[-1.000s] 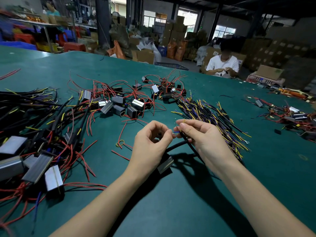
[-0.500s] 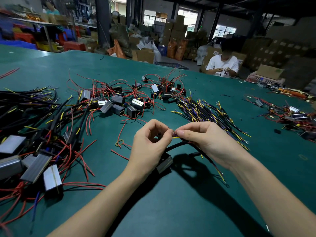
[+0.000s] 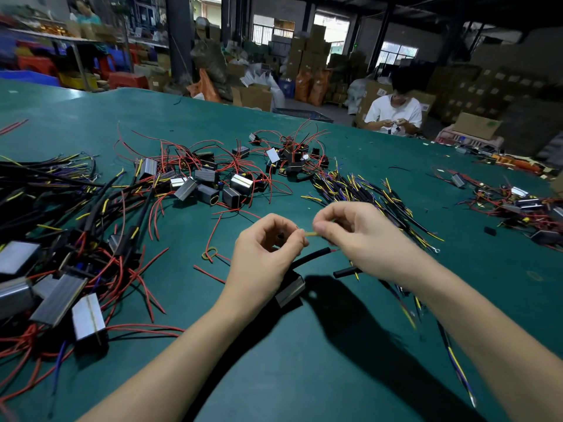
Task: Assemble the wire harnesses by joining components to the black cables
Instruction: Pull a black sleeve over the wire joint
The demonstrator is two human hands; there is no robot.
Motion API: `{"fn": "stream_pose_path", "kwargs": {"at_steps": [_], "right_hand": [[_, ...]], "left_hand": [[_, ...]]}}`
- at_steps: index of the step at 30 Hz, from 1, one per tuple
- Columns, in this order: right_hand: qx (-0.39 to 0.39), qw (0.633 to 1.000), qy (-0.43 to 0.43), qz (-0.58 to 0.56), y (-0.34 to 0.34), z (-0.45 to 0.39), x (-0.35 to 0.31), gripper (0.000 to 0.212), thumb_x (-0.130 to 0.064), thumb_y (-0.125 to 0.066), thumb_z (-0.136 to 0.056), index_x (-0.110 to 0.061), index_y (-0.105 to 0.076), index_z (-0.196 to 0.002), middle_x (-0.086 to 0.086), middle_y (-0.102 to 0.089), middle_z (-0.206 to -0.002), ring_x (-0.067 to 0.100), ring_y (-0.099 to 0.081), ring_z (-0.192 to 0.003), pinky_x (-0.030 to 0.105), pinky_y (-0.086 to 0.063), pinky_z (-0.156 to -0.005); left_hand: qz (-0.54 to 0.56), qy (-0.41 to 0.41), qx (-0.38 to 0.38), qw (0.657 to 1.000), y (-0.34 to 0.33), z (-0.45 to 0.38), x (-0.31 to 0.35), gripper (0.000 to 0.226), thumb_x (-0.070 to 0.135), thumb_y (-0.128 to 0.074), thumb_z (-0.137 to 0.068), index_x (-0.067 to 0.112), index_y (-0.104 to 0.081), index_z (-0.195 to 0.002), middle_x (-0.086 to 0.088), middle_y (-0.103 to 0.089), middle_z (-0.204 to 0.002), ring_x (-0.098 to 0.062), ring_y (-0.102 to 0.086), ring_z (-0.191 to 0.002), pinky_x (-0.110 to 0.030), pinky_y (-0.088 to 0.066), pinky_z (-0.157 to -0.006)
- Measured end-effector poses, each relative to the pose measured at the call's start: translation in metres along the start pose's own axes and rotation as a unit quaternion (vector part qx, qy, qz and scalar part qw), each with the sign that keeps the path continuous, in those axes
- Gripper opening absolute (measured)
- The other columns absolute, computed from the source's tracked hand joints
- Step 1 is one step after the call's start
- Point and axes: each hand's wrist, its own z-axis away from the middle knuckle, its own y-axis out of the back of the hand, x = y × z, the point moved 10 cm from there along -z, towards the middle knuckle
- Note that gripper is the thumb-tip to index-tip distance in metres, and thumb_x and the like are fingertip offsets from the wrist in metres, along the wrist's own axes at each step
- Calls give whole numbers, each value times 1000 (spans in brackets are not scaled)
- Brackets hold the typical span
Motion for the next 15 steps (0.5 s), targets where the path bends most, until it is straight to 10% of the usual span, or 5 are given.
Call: {"fn": "stream_pose_path", "kwargs": {"at_steps": [9,15], "right_hand": [[115,959,23,-257,28,13,14,17,-3,-48,-96,-12,-59,-86,-4,-65,-78,5,-51,-66,14,-44,-70],[74,986,-9,-146,61,33,24,14,-9,-56,-92,-15,-63,-81,4,-60,-74,17,-48,-68,31,-38,-69]], "left_hand": [[-30,2,-57,998,-12,4,5,13,20,-73,-81,16,-67,-91,-6,-70,-75,-9,-60,-69,-26,-45,-67],[-123,-40,-162,978,-32,3,12,1,11,-66,-87,11,-66,-86,1,-72,-84,-11,-63,-75,-30,-50,-75]]}}
